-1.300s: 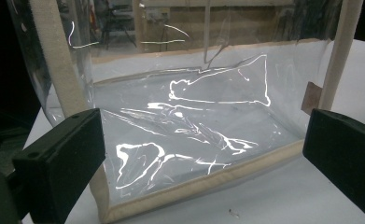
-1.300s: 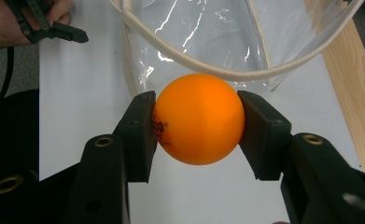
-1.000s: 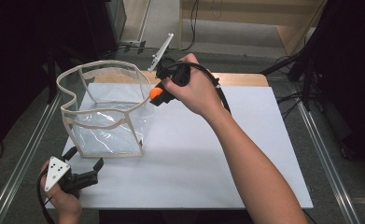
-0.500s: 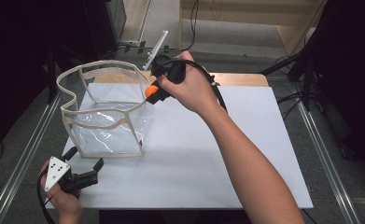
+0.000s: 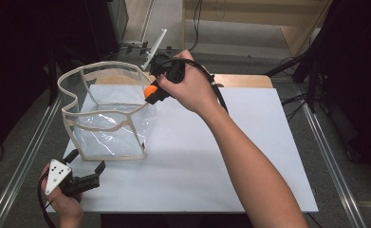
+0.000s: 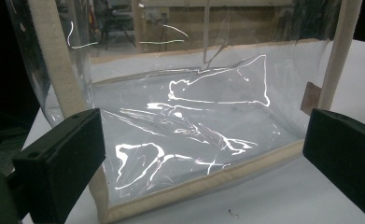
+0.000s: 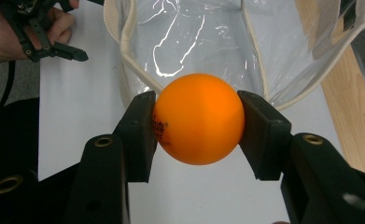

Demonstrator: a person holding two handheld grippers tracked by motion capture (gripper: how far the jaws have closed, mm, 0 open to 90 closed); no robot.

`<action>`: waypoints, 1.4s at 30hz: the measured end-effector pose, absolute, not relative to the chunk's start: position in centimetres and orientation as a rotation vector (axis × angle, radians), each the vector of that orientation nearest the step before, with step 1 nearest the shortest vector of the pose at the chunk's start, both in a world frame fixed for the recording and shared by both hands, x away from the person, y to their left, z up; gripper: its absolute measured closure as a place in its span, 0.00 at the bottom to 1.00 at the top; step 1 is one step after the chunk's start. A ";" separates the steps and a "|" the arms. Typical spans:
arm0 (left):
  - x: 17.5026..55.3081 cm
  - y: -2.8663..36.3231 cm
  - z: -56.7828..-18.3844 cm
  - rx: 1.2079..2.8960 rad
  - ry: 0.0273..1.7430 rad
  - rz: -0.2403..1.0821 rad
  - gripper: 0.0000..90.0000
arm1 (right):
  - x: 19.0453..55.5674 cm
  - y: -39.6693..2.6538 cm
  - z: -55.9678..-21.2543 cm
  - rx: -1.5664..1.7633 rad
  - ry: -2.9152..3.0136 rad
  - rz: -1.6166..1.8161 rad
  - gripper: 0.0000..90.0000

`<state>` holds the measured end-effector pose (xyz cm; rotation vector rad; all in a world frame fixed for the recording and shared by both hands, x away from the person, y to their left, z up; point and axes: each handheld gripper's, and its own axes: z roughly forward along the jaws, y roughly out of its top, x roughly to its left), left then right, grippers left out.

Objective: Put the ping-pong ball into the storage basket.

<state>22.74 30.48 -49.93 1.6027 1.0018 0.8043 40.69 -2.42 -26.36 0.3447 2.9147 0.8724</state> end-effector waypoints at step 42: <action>22.8 30.5 -49.9 1.605 0.999 0.802 0.00 | 41.6 -0.1 -26.8 0.346 2.915 0.900 0.53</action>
